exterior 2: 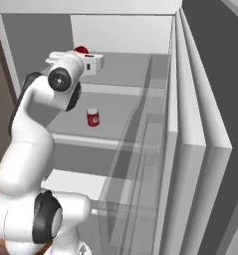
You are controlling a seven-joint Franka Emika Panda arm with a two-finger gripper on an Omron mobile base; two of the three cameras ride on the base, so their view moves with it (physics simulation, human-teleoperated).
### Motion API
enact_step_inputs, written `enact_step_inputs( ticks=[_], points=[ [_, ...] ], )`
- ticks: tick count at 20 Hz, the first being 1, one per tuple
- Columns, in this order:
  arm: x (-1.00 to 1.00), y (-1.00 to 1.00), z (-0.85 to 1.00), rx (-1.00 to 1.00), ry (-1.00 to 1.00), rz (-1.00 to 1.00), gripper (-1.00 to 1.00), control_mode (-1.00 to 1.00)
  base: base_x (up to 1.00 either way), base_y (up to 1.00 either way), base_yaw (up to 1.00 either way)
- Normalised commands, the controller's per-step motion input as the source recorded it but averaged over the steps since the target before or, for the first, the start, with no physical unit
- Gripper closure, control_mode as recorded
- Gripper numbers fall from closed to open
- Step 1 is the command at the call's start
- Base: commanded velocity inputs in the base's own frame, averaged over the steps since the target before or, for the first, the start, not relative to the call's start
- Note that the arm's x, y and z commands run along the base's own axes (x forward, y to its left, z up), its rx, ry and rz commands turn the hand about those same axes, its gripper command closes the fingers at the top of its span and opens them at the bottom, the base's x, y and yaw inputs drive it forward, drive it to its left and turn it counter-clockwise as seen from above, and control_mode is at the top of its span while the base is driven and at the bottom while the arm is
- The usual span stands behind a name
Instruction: Place the condiment bottle and ketchup from the counter to the top shelf of the fridge. If the existing items in the fridge are on the top shelf, move them to other shelves.
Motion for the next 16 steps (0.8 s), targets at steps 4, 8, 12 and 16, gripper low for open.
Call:
enact_step_inputs(
  ticks=[4, 8, 12, 16],
  points=[
    [-1.0, -0.24, 0.01, -0.14, 0.16, 0.03, 1.0, -1.0, 0.0, 0.0, 0.0],
    [-1.0, -0.15, -0.86, -0.34, 0.44, 0.0, 1.0, -1.0, 0.0, 0.0, 0.0],
    [-0.71, 0.0, -1.0, -0.46, 0.67, 0.0, 1.0, -1.0, 0.0, 0.0, 0.0],
    [-0.16, 0.0, -0.85, -0.29, 0.57, 0.0, 1.0, -1.0, 0.0, 0.0, 0.0]
  ],
)
